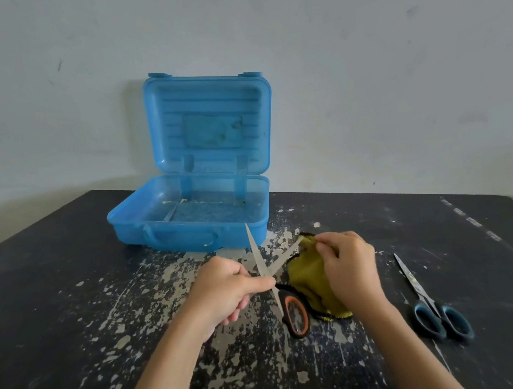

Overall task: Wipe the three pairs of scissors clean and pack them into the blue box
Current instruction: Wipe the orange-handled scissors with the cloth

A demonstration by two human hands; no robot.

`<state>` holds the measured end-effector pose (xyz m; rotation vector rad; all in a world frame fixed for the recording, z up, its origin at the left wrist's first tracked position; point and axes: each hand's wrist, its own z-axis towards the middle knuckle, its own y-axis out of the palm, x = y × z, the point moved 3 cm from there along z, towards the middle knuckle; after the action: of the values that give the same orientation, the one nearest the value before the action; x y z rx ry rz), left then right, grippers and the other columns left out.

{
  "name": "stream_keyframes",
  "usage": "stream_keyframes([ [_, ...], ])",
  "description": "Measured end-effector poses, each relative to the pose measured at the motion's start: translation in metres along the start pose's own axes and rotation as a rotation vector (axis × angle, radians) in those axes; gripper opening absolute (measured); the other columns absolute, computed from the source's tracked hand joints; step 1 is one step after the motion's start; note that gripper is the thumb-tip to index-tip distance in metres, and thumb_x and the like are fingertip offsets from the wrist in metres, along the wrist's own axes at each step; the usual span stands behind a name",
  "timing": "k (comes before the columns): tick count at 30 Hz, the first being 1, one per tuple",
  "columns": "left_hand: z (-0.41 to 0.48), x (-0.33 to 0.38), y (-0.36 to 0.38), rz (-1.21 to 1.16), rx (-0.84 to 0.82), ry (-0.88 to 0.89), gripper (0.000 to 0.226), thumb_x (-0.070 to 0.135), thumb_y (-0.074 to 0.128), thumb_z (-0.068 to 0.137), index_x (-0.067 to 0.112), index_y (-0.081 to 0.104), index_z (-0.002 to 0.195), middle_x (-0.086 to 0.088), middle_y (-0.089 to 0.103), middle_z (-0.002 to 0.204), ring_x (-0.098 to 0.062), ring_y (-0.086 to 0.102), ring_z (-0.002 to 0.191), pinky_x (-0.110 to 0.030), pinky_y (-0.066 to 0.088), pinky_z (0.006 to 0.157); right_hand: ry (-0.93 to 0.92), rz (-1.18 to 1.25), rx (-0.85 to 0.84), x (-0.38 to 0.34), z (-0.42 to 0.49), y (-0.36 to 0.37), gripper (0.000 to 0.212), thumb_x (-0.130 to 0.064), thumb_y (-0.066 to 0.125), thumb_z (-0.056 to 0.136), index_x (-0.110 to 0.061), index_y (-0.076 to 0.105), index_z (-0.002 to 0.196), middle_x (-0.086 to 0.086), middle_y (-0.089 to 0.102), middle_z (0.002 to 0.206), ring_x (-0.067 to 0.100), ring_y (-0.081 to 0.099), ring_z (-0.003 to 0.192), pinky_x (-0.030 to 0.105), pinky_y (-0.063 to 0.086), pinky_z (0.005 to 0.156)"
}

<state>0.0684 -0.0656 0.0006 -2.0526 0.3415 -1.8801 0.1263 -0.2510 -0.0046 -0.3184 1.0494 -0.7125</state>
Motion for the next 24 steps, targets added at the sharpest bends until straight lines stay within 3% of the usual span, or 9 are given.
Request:
stream_keyframes([
  [3,0.001,0.001,-0.003,-0.009,0.005,-0.002,0.042,0.034,0.085,0.062,0.005,0.055,0.069,0.002,0.048,0.045,-0.012,0.037,0.036,-0.019,0.029,0.035,0.118,0.137,0.048,0.004,0.003,-0.010,0.017,-0.014,0.054,0.091,-0.015,0.066,0.103,0.001,0.064,0.095,0.009,0.053,0.079,0.022,0.039,0.068],
  [6,0.001,0.002,-0.003,-0.001,0.013,0.017,0.048,0.032,0.089,0.055,0.005,0.054,0.071,-0.002,0.046,0.048,-0.013,0.037,0.037,-0.021,0.028,0.037,0.124,0.274,0.049,-0.007,0.000,-0.014,0.013,-0.015,0.053,0.091,-0.018,0.063,0.099,-0.011,0.060,0.085,-0.003,0.051,0.078,0.014,0.038,0.062],
  [11,0.002,0.003,-0.002,-0.103,0.066,0.047,0.049,0.027,0.088,0.059,0.002,0.059,0.088,-0.002,0.047,0.045,-0.012,0.039,0.036,-0.022,0.030,0.036,0.112,0.345,-0.041,-0.027,-0.011,-0.007,0.014,-0.014,0.051,0.091,-0.024,0.060,0.089,-0.012,0.060,0.082,-0.003,0.053,0.073,0.006,0.039,0.054],
  [14,0.004,0.001,-0.005,-0.204,0.101,0.077,0.036,0.020,0.083,0.067,0.003,0.059,0.088,0.000,0.047,0.042,-0.015,0.040,0.038,-0.022,0.031,0.035,0.100,0.379,-0.184,-0.034,-0.016,-0.007,0.003,-0.022,0.061,0.083,-0.022,0.064,0.085,-0.010,0.064,0.076,-0.004,0.057,0.065,0.004,0.039,0.051],
  [17,0.005,0.000,-0.005,-0.246,0.094,0.102,0.021,0.014,0.077,0.075,0.006,0.057,0.077,0.001,0.047,0.043,-0.016,0.041,0.039,-0.023,0.031,0.035,0.096,0.419,-0.446,-0.034,-0.017,-0.005,0.026,-0.038,0.068,0.065,-0.026,0.065,0.088,-0.006,0.069,0.078,0.003,0.062,0.068,0.014,0.044,0.057],
  [20,0.005,0.000,-0.003,-0.278,0.063,0.095,0.016,0.009,0.070,0.081,0.004,0.057,0.074,0.000,0.049,0.045,-0.014,0.042,0.037,-0.022,0.031,0.034,0.056,0.405,-0.592,-0.036,-0.019,-0.004,0.021,-0.028,0.071,0.069,-0.022,0.068,0.089,-0.002,0.070,0.078,0.005,0.063,0.066,0.016,0.047,0.059],
  [22,0.006,0.000,-0.003,-0.316,0.047,0.077,0.011,0.005,0.067,0.083,0.001,0.058,0.078,-0.002,0.051,0.047,-0.014,0.043,0.037,-0.022,0.032,0.034,0.024,0.398,-0.594,-0.038,-0.020,-0.004,0.008,-0.016,0.070,0.078,-0.019,0.070,0.085,-0.003,0.070,0.072,0.003,0.061,0.062,0.015,0.047,0.058],
  [24,0.006,0.000,-0.004,-0.379,0.036,0.044,0.008,0.001,0.066,0.083,-0.001,0.059,0.086,-0.006,0.056,0.051,-0.015,0.046,0.039,-0.023,0.037,0.035,-0.010,0.368,-0.571,-0.038,-0.020,-0.005,0.009,-0.013,0.067,0.080,-0.022,0.071,0.082,-0.005,0.068,0.068,0.001,0.059,0.058,0.014,0.046,0.056],
])
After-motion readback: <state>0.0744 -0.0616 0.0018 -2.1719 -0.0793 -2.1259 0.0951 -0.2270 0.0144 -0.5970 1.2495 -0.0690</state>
